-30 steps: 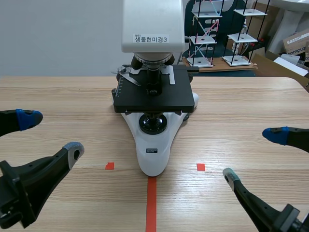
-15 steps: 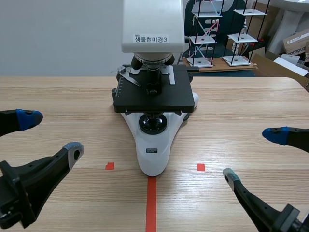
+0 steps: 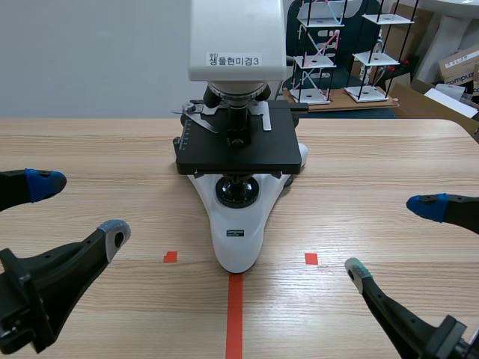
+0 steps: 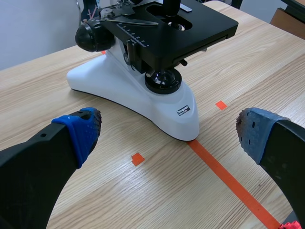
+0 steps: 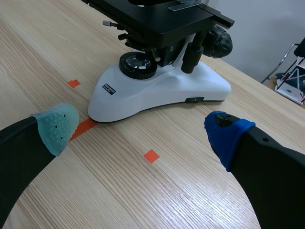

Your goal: Return to the home posture

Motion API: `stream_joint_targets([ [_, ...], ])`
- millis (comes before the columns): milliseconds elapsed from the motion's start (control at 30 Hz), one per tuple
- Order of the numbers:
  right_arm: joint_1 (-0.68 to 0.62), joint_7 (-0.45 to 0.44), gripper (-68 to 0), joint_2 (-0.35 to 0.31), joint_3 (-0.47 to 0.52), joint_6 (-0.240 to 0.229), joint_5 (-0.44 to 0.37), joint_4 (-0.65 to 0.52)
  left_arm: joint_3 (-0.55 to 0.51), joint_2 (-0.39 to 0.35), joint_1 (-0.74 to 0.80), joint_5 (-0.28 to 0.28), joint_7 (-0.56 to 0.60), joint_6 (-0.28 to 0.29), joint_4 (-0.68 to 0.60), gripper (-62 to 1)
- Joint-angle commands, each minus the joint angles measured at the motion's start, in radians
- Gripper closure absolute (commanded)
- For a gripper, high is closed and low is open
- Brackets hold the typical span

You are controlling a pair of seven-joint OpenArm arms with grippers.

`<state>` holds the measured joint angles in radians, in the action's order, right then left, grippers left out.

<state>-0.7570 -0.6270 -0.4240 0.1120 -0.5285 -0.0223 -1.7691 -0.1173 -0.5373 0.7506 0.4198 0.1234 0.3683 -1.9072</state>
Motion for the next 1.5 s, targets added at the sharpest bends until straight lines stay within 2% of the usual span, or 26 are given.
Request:
stream_joint_targets([
  [0, 0.006, -0.012, -57.8, -0.005, 0.012, 0.003, -0.008, 0.001, -0.006, 0.005, 0.0, 0.006, 0.014, 0.001, -0.016, -59.6],
  [733, 0.006, -0.013, -57.8, -0.005, 0.012, 0.003, -0.008, 0.001, -0.006, 0.005, 0.0, 0.006, 0.014, 0.001, -0.016, -59.6],
  [900, 0.006, -0.054, -57.8, -0.005, 0.012, 0.003, -0.008, 0.001, -0.006, 0.005, 0.0, 0.006, 0.014, 0.001, -0.016, -59.6],
  [1467, 0.006, -0.049, -57.8, -0.005, 0.012, 0.003, -0.008, 0.001, -0.006, 0.005, 0.0, 0.006, 0.014, 0.001, -0.016, -59.6],
])
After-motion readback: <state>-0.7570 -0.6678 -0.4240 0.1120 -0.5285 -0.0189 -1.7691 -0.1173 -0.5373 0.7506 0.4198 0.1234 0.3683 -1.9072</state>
